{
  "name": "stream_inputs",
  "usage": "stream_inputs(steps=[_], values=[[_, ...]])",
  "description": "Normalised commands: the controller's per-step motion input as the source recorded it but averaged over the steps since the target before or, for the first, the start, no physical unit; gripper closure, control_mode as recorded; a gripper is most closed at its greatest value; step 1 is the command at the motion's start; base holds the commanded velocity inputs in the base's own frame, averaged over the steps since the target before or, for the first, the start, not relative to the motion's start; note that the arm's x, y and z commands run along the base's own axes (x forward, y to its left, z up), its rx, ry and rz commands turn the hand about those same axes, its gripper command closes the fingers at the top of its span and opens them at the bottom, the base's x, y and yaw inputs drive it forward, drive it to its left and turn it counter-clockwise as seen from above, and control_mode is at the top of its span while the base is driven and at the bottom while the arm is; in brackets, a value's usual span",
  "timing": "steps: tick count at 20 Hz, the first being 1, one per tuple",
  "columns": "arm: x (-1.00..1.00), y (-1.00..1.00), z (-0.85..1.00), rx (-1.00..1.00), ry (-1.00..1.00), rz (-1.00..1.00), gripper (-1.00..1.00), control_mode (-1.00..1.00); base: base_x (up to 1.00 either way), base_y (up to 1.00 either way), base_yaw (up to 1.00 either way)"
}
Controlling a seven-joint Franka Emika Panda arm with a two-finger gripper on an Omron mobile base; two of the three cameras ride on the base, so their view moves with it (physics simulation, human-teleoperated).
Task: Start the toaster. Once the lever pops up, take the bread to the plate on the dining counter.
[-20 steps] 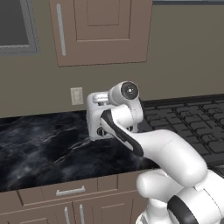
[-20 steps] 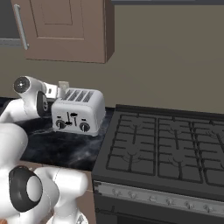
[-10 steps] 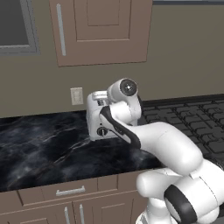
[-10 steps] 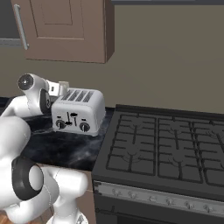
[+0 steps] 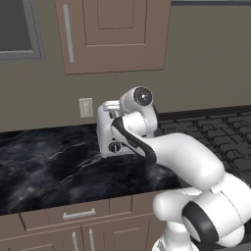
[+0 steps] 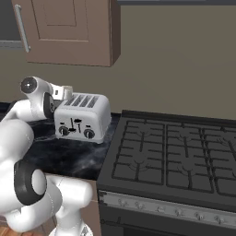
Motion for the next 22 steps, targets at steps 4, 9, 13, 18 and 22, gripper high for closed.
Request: stream_inputs(steps=[4,9,13,18,22], values=[[0.03,0.0,0.0,0.0,0.0,-0.02,-1.0,-1.0,0.0,0.0,0.0],[0.02,0.01,0.0,0.0,0.02,-0.01,-1.0,-1.0,0.0,0.0,0.0],[0.01,0.03,0.0,0.0,0.04,-0.01,-1.0,-1.0,0.0,0.0,0.0],[0.03,0.03,0.0,0.0,0.07,0.0,-1.0,-1.0,0.0,0.0,0.0],[0.09,0.0,0.0,0.0,0.07,0.0,-1.0,-1.0,0.0,0.0,0.0]])
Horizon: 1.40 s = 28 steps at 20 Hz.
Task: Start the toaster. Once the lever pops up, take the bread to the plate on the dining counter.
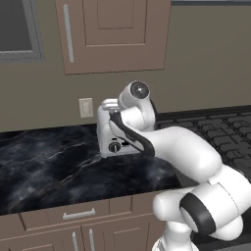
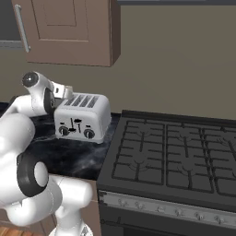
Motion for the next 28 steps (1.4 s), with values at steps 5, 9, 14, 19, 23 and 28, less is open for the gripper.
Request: stream_inputs(steps=[5,9,14,19,23,28], values=[[0.09,0.0,0.0,0.0,0.06,0.0,-1.0,-1.0,0.0,0.0,0.0],[0.1,0.0,0.0,0.0,0.01,0.0,-1.0,-1.0,0.0,0.0,0.0],[0.12,0.0,0.0,0.0,0.0,0.0,-1.0,-1.0,0.0,0.0,0.0],[0.09,0.0,0.0,0.0,0.0,0.0,-1.0,-1.0,0.0,0.0,0.0],[0.08,0.0,0.0,0.0,0.0,0.0,-1.0,-1.0,0.0,0.0,0.0],[0.09,0.0,0.0,0.0,0.0,0.0,-1.0,-1.0,0.0,0.0,0.0]])
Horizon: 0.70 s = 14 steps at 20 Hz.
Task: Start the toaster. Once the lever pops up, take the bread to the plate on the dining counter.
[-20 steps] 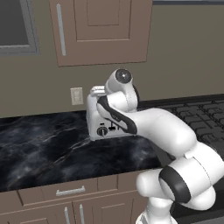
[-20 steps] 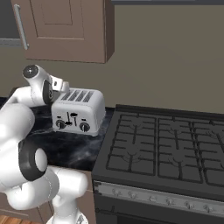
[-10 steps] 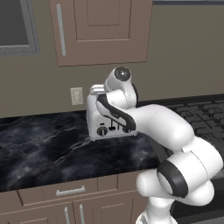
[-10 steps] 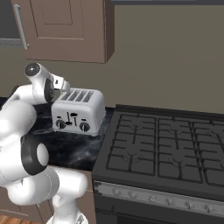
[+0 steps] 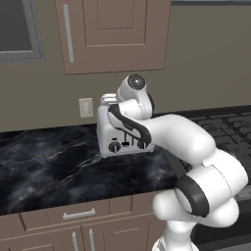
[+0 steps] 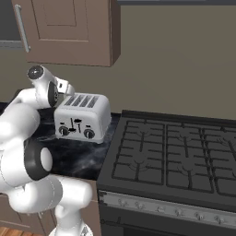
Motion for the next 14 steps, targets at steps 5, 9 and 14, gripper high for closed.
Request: stream_inputs(steps=[5,9,14], values=[[0.09,0.0,-0.06,0.0,0.0,0.0,-1.0,-1.0,0.0,0.0,0.0],[0.03,0.0,-0.18,0.0,0.0,0.0,-1.0,-1.0,0.0,0.0,0.0],[0.0,0.0,-0.19,0.0,0.0,0.0,-1.0,-1.0,0.0,0.0,0.0]])
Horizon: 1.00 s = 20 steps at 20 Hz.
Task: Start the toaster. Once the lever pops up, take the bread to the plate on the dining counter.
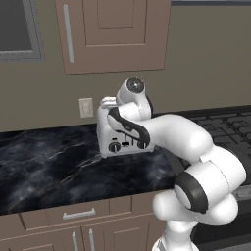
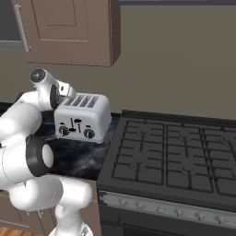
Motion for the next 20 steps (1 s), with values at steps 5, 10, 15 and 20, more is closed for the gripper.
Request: stream_inputs(steps=[5,10,15,20], values=[[0.0,0.0,-0.19,0.0,0.0,0.0,-1.0,-1.0,0.0,0.0,0.0],[0.02,0.0,-0.2,0.0,0.0,0.0,-1.0,-1.0,0.0,0.0,0.0],[0.05,0.0,-0.19,0.0,0.0,0.0,-1.0,-1.0,0.0,0.0,0.0],[0.0,0.0,-0.03,0.0,0.0,0.0,-1.0,-1.0,0.0,0.0,0.0]])
